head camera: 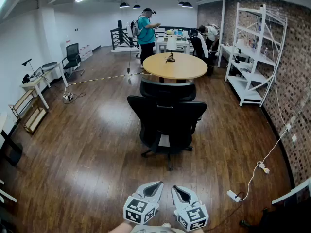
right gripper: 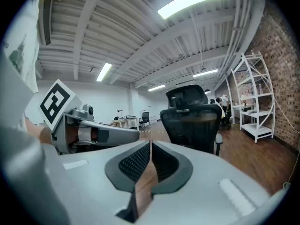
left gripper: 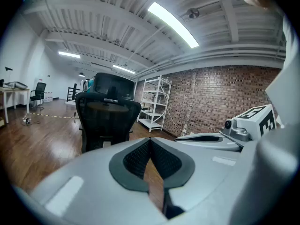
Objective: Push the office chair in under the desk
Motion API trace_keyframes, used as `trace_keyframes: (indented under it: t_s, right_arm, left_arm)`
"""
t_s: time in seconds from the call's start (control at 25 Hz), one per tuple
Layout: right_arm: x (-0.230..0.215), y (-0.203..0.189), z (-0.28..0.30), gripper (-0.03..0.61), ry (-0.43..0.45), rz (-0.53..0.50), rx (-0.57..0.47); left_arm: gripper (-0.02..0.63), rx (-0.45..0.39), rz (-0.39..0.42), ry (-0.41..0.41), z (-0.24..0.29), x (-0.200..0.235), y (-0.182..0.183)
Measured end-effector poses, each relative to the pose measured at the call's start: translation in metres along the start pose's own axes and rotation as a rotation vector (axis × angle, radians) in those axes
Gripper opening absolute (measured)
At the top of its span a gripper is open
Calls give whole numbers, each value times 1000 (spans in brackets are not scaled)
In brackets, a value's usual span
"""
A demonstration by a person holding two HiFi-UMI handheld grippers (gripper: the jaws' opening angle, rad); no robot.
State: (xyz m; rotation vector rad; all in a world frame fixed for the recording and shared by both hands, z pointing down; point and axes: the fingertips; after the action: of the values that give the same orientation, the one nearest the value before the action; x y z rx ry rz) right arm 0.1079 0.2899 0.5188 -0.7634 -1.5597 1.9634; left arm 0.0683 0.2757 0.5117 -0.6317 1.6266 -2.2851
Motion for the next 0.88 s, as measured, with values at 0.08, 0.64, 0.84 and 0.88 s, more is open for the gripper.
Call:
trace_keyframes:
  t_s: [0.08,0.64,0.84,0.88]
  right_arm:
    - [-4,0,0,0,3,0,-5]
    - [-53,0,47,0,2,-33,19]
    - [-77,17,84,0,-5,-53,-1]
    - [-83,19,91,0,-8,-54,-1]
  left_arm:
    - [15,-6,-3,9,2,1,1]
    - [15,-23,-22,8,59,39,11]
    - [15,-39,-10,-4,92,68,34]
    - [15,-40,-9,-7,99,73,38]
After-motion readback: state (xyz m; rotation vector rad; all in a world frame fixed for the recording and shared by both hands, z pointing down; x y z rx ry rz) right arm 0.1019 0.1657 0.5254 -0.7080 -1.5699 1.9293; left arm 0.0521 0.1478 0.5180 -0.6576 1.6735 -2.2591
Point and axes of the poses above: the fingertips, and each gripper's own axes: z forward along the fingers, x to its left, y out of its top, and after that the axes turned 5 degrees about y, right-handed
